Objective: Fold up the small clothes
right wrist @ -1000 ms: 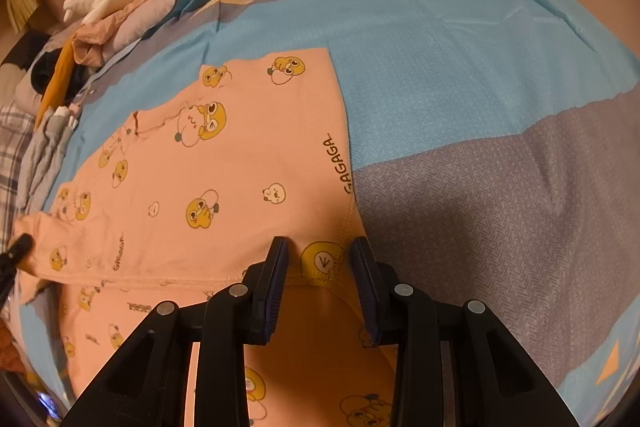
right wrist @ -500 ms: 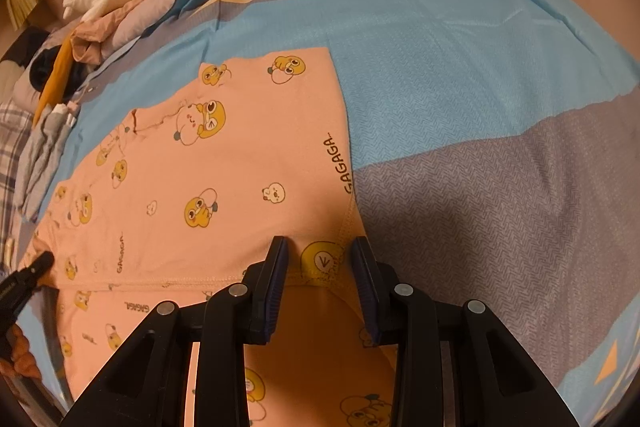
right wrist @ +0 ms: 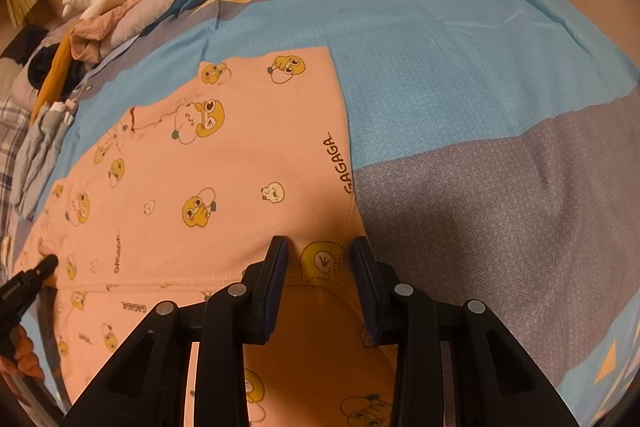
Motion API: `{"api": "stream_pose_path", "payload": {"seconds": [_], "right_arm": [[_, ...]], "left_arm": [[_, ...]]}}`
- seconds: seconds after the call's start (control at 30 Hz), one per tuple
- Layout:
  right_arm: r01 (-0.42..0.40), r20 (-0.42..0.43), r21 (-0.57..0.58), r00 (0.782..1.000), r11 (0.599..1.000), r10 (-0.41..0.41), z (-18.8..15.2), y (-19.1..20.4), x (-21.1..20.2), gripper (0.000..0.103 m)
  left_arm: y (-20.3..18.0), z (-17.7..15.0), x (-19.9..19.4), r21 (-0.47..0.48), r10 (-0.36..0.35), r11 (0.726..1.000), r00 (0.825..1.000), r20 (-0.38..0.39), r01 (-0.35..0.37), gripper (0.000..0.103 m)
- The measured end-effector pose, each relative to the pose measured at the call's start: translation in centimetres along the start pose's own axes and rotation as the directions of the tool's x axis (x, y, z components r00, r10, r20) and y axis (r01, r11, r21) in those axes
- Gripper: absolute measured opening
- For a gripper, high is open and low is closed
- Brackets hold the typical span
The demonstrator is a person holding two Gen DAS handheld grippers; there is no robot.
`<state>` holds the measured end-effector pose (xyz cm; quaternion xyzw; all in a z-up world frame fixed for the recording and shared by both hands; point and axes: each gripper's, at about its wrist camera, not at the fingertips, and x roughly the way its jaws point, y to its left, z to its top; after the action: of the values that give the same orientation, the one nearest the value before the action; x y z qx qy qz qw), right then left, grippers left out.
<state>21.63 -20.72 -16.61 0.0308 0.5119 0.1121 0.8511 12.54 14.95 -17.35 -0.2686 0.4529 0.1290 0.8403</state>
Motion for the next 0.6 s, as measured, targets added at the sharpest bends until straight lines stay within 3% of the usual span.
{"api": "stream_pose_path", "payload": {"seconds": [0.23, 0.33, 0.4, 0.53, 0.6], "right_arm": [[0.041, 0.011, -0.021, 0.999, 0.999, -0.041, -0.1, 0.5, 0.0, 0.036], [0.048, 0.009, -0.022, 0.999, 0.999, -0.048, 0.0, 0.4, 0.0, 0.036], [0.045, 0.01, -0.019, 0.999, 0.999, -0.045, 0.1, 0.4, -0.1, 0.036], [0.035, 0.015, -0.011, 0.999, 0.999, -0.034, -0.3, 0.1, -0.8, 0.036], [0.037, 0.016, -0.01, 0.999, 0.999, -0.037, -0.4, 0.0, -1.3, 0.037]], "left_arm": [[0.4, -0.1, -0.5, -0.039, -0.005, 0.999, 1.0, -0.003, 0.005, 0.02], [0.3, -0.3, -1.2, -0.043, 0.001, 0.999, 1.0, -0.004, -0.001, 0.035], [0.5, -0.6, -2.0, -0.05, 0.008, 0.999, 1.0, 0.005, -0.007, 0.053], [1.2, -0.8, -4.2, -0.073, 0.024, 0.997, 0.999, 0.033, -0.021, 0.067], [1.8, -0.8, -5.4, -0.095, 0.028, 0.995, 0.998, 0.049, -0.024, 0.084]]}}
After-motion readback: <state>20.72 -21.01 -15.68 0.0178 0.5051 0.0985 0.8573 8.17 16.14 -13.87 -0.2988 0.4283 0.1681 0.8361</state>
